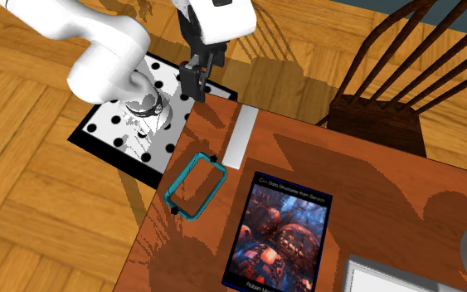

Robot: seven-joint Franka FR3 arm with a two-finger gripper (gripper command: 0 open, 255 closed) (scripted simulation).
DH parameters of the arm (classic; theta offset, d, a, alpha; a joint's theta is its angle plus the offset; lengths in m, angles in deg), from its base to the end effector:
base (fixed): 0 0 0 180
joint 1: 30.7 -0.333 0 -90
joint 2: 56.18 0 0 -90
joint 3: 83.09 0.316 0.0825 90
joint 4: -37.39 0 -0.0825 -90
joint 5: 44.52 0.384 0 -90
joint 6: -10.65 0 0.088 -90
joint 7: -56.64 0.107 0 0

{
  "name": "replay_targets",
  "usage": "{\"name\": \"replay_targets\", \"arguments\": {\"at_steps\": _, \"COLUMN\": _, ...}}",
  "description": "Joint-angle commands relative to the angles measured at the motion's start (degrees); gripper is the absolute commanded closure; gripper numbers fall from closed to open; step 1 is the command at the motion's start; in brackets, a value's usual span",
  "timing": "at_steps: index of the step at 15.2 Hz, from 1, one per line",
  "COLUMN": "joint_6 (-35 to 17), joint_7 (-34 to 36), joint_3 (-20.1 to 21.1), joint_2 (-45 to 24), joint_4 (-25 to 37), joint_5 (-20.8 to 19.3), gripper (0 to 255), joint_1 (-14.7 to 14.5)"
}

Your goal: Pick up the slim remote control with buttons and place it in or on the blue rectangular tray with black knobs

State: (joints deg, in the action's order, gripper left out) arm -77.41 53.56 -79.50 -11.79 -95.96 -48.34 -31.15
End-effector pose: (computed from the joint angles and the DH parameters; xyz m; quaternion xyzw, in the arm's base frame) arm 0.3063 0.0204 0.5976 0.9971 0.0521 -0.0083 0.0552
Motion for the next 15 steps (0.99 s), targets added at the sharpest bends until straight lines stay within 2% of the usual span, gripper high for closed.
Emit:
{"name": "replay_targets", "arguments": {"at_steps": 1, "joint_6": 0.0, "joint_7": 0.0, "joint_3": 0.0, "joint_2": 0.0, "joint_4": 0.0, "joint_5": 0.0, "gripper": 0, "joint_1": 0.0}}
{"name": "replay_targets", "arguments": {"at_steps": 8, "joint_6": -13.1, "joint_7": 26.3, "joint_3": 6.4, "joint_2": -1.7, "joint_4": -11.3, "joint_5": 7.2, "gripper": 0, "joint_1": 7.2}}
{"name": "replay_targets", "arguments": {"at_steps": 15, "joint_6": -29.1, "joint_7": 51.6, "joint_3": 13.7, "joint_2": -8.5, "joint_4": -19.2, "joint_5": 14.5, "gripper": 0, "joint_1": 13.8}}
